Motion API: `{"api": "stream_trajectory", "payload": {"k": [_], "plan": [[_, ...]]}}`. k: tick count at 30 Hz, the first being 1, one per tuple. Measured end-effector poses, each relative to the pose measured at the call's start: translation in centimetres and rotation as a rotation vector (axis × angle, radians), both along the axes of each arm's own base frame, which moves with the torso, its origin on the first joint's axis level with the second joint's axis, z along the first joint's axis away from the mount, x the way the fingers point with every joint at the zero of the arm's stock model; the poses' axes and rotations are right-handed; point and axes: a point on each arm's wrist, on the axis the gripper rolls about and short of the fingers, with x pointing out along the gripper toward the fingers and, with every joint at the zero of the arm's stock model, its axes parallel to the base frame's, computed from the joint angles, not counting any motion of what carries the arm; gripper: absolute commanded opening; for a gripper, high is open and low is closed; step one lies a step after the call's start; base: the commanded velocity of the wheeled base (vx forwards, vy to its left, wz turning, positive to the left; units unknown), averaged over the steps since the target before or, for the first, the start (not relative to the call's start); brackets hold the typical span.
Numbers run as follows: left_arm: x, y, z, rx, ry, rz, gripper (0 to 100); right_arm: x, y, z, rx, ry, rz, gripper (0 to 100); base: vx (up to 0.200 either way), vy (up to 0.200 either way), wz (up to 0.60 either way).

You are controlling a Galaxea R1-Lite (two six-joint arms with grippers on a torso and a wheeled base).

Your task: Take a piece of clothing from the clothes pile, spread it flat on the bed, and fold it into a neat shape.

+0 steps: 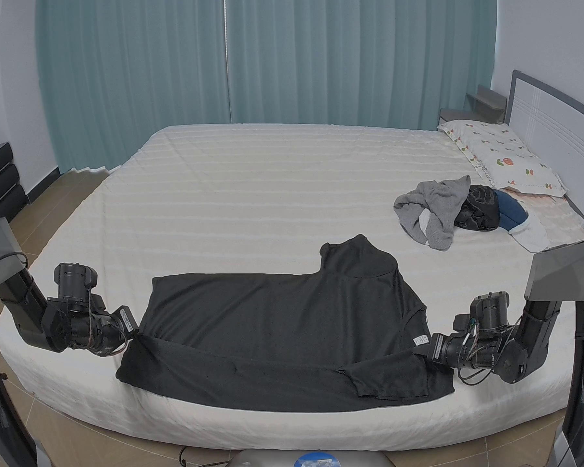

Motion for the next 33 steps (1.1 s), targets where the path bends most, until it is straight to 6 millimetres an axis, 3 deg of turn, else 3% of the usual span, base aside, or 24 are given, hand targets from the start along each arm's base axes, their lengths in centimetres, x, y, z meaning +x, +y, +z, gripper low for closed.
{"api": "stream_trajectory", "payload": {"k": [11,33], "plan": [[-1.1,-0.1,0.4,0.002,0.024,-0.002,0,-1.4,-0.9,2.2,0.021,-0.071,-0.026,0,0.0,0.0,0.0],[-6.7,-0.1,2.2,0.006,0.062,0.016,0,-9.0,-1.8,7.9,0.035,-0.137,-0.015,0,0.0,0.0,0.0]]}}
